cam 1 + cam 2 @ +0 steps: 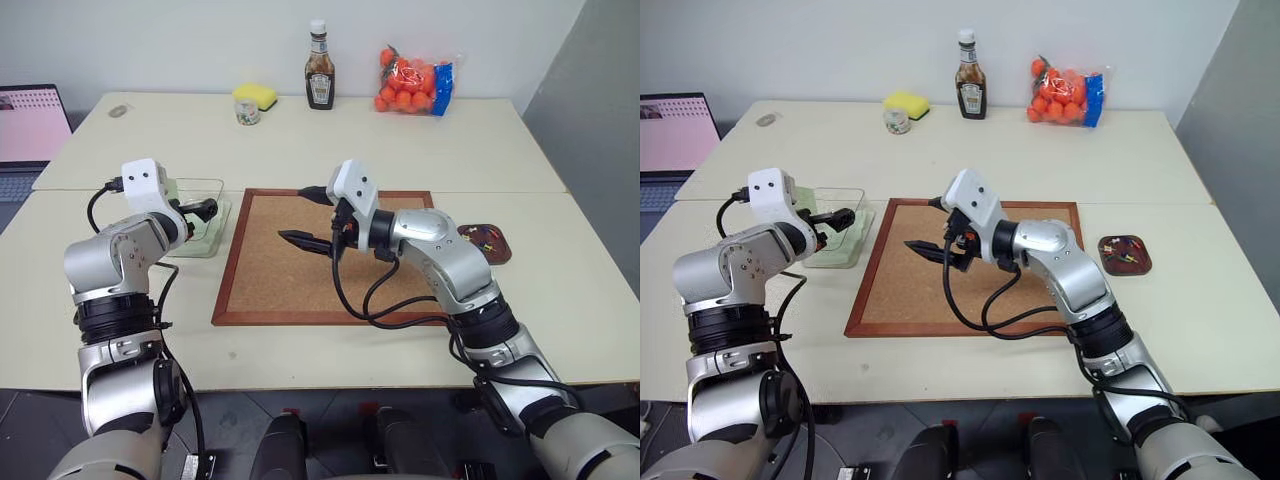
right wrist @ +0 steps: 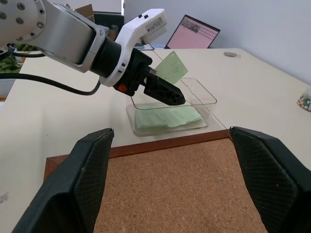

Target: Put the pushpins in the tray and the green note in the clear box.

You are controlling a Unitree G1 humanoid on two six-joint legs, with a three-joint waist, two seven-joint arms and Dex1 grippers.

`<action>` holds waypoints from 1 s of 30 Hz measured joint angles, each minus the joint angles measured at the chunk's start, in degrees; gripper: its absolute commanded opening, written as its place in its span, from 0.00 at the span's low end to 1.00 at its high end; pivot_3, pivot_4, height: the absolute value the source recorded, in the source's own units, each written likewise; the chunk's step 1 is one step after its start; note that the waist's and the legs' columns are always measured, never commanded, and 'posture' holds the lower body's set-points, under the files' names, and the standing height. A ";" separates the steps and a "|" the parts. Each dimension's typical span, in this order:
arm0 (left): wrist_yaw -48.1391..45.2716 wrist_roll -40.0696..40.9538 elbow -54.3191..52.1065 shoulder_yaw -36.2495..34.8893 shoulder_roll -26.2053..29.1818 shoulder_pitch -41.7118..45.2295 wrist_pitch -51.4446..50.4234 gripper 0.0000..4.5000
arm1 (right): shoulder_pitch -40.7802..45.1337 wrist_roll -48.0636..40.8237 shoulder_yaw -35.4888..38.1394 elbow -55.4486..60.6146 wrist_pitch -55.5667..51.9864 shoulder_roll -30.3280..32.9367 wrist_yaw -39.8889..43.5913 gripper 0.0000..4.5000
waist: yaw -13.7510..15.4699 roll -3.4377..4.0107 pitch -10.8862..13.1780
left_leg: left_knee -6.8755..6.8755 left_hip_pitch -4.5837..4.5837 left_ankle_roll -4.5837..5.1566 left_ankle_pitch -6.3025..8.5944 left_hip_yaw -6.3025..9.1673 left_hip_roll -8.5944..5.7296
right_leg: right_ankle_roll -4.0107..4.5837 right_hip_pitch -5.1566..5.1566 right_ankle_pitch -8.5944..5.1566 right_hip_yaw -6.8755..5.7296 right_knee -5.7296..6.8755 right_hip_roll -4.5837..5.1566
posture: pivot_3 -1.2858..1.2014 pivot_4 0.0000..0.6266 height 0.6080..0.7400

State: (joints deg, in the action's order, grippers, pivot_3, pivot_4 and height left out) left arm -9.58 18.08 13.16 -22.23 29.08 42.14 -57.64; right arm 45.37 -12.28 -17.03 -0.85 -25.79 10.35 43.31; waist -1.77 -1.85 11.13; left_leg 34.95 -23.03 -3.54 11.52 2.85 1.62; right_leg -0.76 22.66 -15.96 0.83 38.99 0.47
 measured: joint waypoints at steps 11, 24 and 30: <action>4.70 5.40 0.88 -9.51 -2.10 3.83 -11.05 0.99 | -0.29 -0.20 0.13 0.34 -0.48 -0.46 -0.99 0.90 | -0.03 -0.05 0.03 | 0.01 -0.01 0.00 0.00 0.01 -0.02 | -0.02 0.00 -0.01 -0.04 0.00 -0.01 | 0.52 0.24 1.00; -10.81 -4.71 -3.61 16.96 12.18 -3.04 5.73 0.99 | -1.07 -0.23 0.20 0.39 -0.57 -1.14 -2.19 0.90 | -0.03 -0.04 0.03 | -0.03 -0.01 -0.08 0.03 0.00 0.00 | 0.03 0.04 0.00 0.03 0.00 0.00 | 0.52 0.24 1.00; -17.83 -11.58 -2.63 25.48 17.02 -6.08 17.05 0.99 | -1.07 -0.28 1.14 0.38 -0.57 -2.02 -3.43 0.90 | -0.02 -0.04 0.03 | -0.03 -0.08 -0.05 0.04 -0.03 0.01 | 0.04 0.13 -0.02 0.03 0.00 -0.01 | 0.52 0.24 1.00</action>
State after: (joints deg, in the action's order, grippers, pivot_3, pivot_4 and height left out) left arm -27.41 6.50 10.53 3.26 46.09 36.07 -40.58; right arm 44.29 -12.56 -15.89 -0.47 -26.35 8.33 39.88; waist -1.80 -1.89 11.17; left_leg 34.92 -23.11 -3.60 11.56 2.81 1.63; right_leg -0.72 22.79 -15.98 0.85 38.99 0.46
